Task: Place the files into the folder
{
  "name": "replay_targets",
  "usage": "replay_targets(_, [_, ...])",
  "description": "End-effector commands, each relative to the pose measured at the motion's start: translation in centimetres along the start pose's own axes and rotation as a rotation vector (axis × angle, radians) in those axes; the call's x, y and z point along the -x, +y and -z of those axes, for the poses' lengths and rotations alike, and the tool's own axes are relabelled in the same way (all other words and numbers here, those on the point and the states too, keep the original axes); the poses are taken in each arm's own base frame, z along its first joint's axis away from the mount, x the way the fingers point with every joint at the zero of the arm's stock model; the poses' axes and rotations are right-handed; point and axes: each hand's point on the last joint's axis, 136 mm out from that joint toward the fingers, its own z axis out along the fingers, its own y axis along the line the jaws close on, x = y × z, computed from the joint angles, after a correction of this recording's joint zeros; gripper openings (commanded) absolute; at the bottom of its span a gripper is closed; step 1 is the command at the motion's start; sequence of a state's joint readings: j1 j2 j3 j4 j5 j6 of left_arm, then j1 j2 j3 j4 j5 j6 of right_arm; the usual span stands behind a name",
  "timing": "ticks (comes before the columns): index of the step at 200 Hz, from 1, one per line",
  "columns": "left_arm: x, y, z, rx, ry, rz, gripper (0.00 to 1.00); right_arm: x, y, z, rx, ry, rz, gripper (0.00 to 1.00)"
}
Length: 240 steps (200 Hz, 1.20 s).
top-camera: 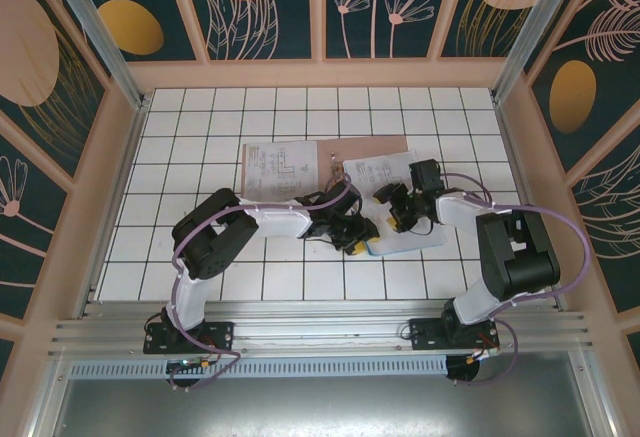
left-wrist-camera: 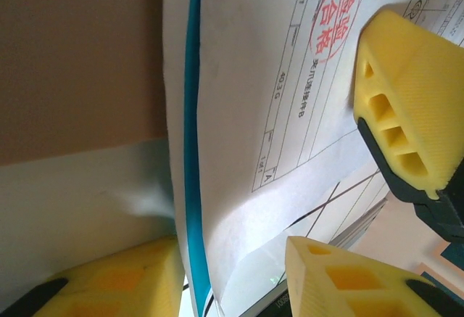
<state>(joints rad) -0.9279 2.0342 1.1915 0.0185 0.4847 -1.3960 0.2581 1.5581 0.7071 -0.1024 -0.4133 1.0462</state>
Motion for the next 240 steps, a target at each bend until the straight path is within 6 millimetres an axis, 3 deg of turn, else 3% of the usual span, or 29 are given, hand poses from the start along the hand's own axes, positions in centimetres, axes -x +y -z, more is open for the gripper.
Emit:
replay_targets(1, [0.4, 1.1, 0.0, 0.04, -0.015, 0.016, 0.39, -1.2, -1.9, -0.1, -0.054, 0.023, -0.017, 0.68])
replay_targets(64, [0.6, 1.3, 0.0, 0.046, -0.019, 0.017, 0.26, -1.3, -2.0, -0.1, -0.056, 0.017, -0.032, 0.69])
replay_targets(88, [0.5, 1.4, -0.1, 0.048, -0.019, 0.02, 0.15, -1.2, -1.4, 0.0, -0.041, 0.013, -0.032, 0.7])
replay_targets(103, [0.6, 1.6, 0.0, 0.051, -0.019, 0.025, 0.0, -1.0, -0.4, 0.6, -0.02, -0.001, -0.022, 0.72])
replay_targets(139, [1.2, 1.1, 1.3, 0.032, -0.032, 0.032, 0.0, 1.0, 3.3, 4.1, 0.028, -0.138, 0.044, 0.81])
replay_targets(166, [2.2, 0.6, 2.5, 0.013, -0.026, 0.019, 0.0, 2.5, 5.2, 6.2, 0.051, -0.202, 0.087, 0.83])
replay_targets(240, [4.6, 0.4, 3.3, -0.005, 0.033, -0.02, 0.0, 3.3, 7.3, 6.8, 0.089, -0.209, 0.113, 0.82])
